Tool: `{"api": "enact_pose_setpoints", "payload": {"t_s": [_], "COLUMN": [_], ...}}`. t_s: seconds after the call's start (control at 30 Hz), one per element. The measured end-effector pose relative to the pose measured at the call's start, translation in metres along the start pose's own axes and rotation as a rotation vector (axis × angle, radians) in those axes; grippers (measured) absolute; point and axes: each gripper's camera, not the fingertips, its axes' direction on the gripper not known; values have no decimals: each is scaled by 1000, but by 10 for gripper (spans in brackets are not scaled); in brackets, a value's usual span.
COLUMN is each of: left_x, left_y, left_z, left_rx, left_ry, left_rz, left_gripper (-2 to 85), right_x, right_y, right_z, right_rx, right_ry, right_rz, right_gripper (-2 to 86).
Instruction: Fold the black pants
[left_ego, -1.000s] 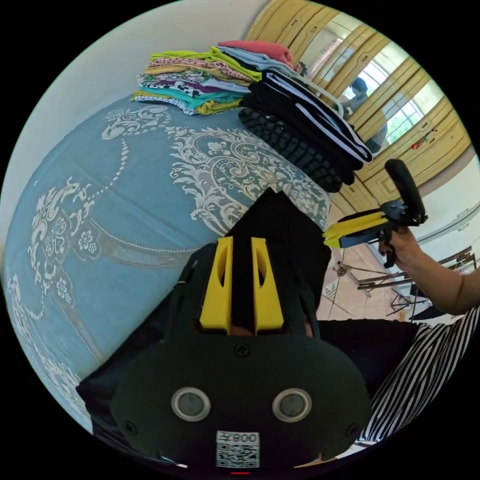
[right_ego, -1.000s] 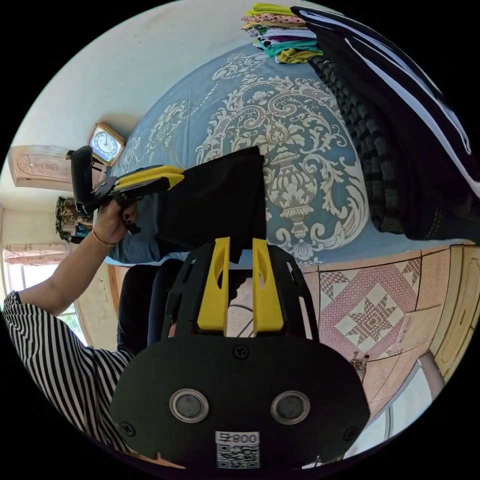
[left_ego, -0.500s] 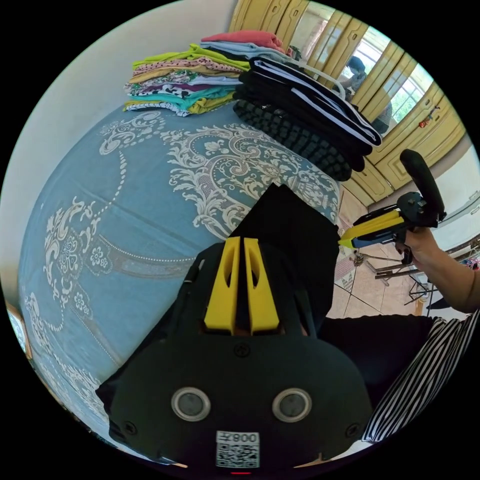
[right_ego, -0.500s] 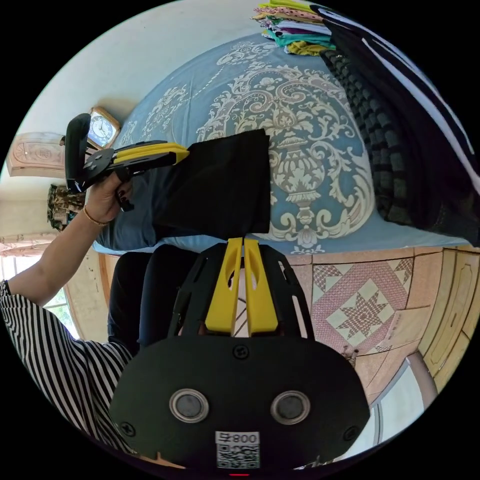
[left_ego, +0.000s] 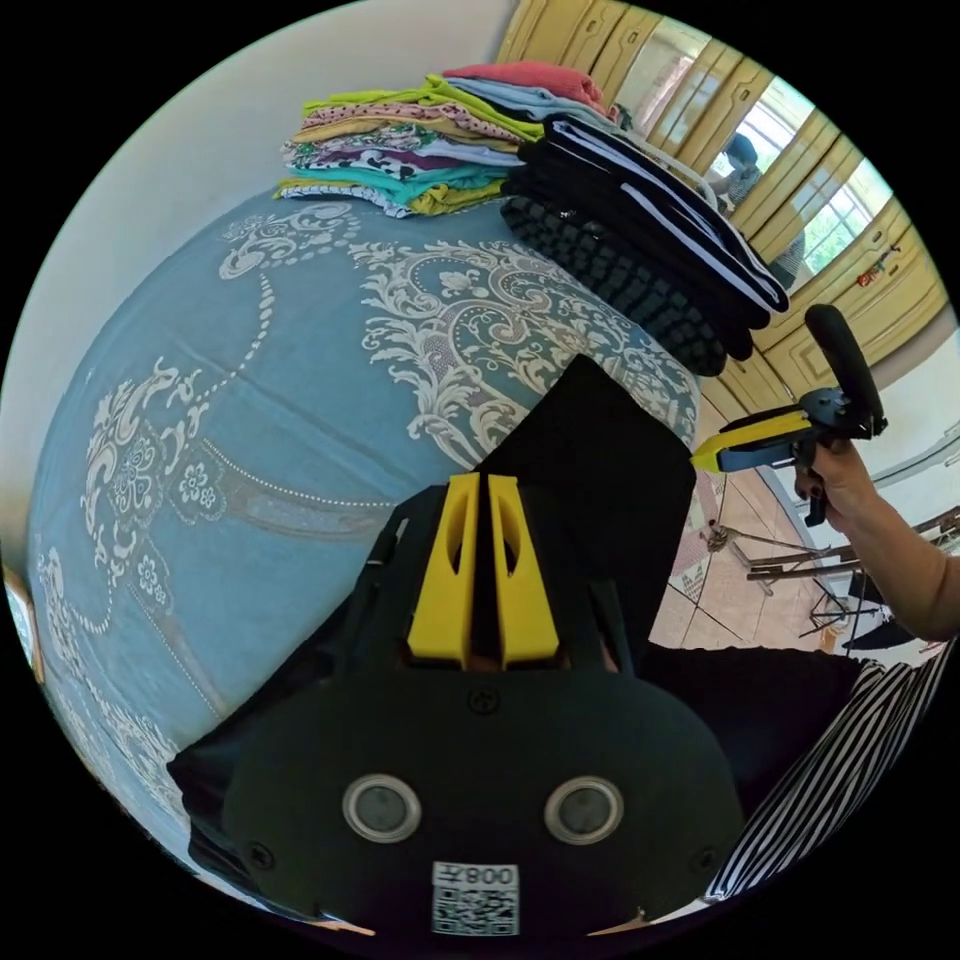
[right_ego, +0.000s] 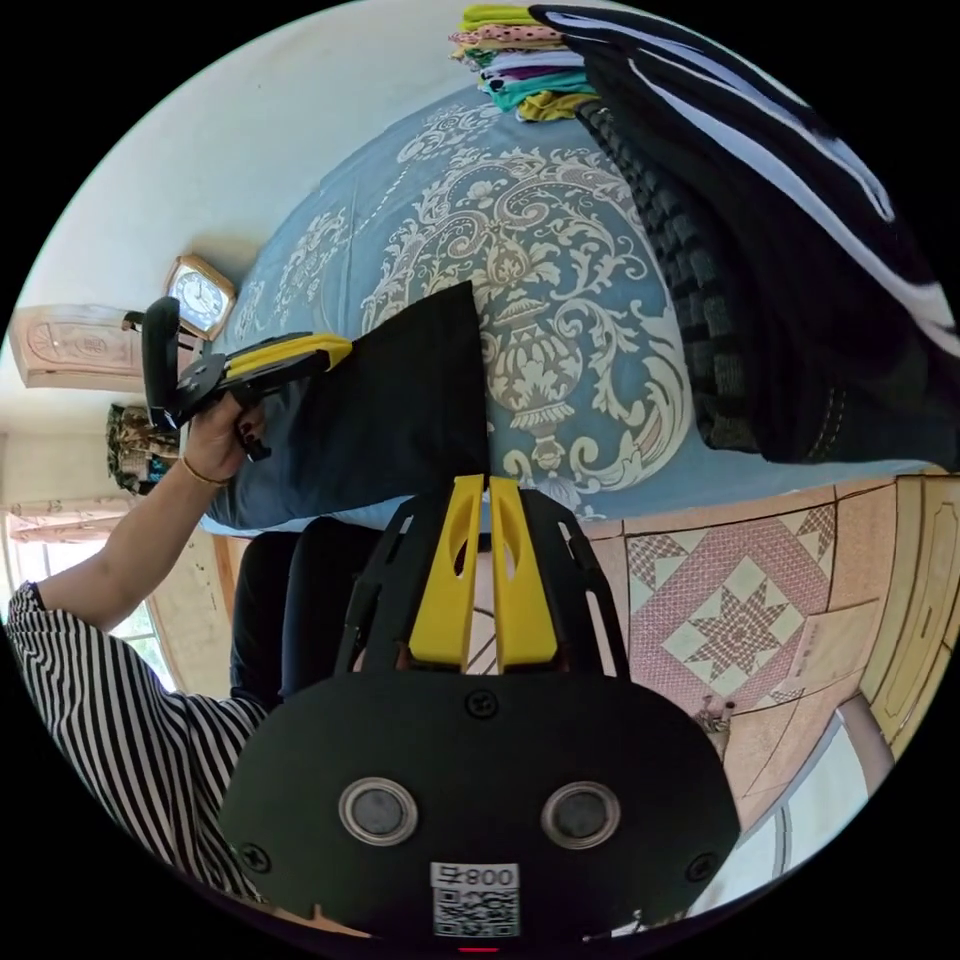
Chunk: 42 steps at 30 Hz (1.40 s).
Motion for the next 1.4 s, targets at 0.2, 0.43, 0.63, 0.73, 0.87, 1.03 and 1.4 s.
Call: {"api": "enact_pose_setpoints", "payload": {"t_s": [0.2, 0.43, 0.63, 0.73, 0.87, 1.03, 1.4], "left_x": [-37, -124, -175, -189, -196, -204, -212], "left_y": [110, 300, 452, 528, 623, 697, 778], "left_z": [-87, -182, -251, -283, -321, -336, -360], "left_rx": [149, 110, 68, 83, 241, 280, 377], "left_ry": [-6, -197, -426, -474, -414, -348, -203], "left_rz": [-195, -648, -1005, -1182, -1330, -1422, -1337], "left_gripper": [23, 35, 43, 50, 88, 121, 44], "right_x": [-45, -162, -286, -338, -394, -438, -502], "right_y": [-5, -52, -118, -148, -177, -195, -190], "right_z": [15, 83, 174, 212, 253, 293, 363], "right_rx": [47, 13, -82, -116, -136, -152, -258], "right_ry": [112, -113, -267, -286, -280, -210, -63], "right_rz": [-103, -489, -751, -817, -869, -889, -963], "right_gripper": [7, 19, 52, 61, 68, 69, 33]}}
